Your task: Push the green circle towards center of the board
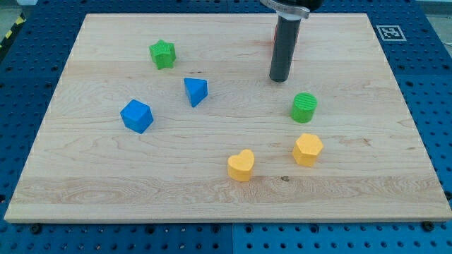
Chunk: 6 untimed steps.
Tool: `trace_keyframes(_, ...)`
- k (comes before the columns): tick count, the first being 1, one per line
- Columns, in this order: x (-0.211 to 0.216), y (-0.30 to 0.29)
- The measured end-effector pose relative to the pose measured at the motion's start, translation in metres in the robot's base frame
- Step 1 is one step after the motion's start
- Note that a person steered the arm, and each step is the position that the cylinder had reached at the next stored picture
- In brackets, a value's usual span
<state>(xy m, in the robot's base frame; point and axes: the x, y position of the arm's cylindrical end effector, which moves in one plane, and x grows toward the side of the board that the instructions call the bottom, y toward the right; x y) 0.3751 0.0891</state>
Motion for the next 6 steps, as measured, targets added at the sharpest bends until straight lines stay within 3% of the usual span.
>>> trace_keyframes(1, 0.008, 0.036)
trace_keyframes(5, 0.016, 0.042)
trace_keyframes(6, 0.036, 0.045)
